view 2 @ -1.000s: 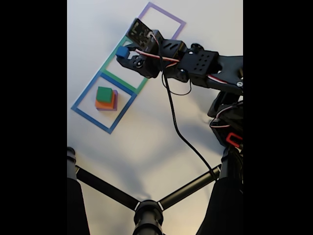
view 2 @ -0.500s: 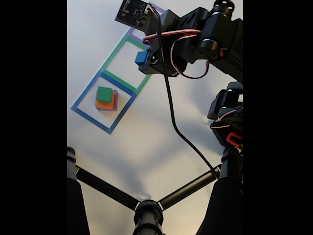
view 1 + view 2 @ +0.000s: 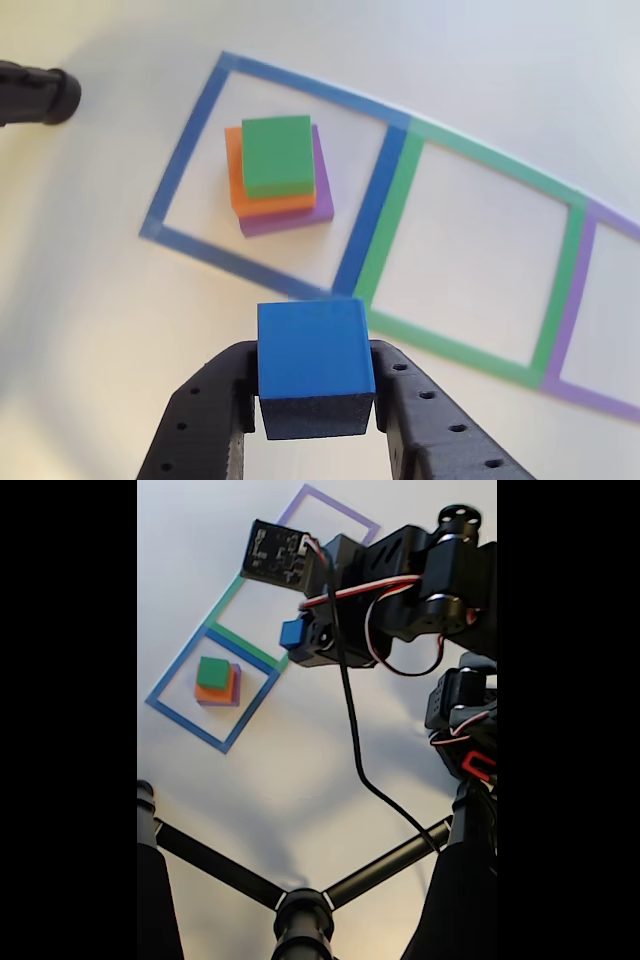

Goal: Tower of hanoi

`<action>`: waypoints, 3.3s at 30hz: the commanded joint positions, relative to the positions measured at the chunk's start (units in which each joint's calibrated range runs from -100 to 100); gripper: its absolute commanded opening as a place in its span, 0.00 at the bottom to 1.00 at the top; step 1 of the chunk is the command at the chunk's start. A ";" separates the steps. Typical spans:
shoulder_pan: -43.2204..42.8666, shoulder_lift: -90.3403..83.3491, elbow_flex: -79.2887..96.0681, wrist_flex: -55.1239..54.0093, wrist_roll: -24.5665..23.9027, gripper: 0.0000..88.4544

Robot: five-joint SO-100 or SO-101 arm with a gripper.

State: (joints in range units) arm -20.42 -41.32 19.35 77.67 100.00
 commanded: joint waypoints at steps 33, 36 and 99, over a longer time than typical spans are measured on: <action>-2.34 19.12 44.12 -90.82 0.00 0.00; -2.19 19.61 44.85 -91.80 0.00 0.00; -3.56 7.67 28.50 -69.94 0.00 0.26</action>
State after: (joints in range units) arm -22.92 -26.10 57.35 -6.46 100.00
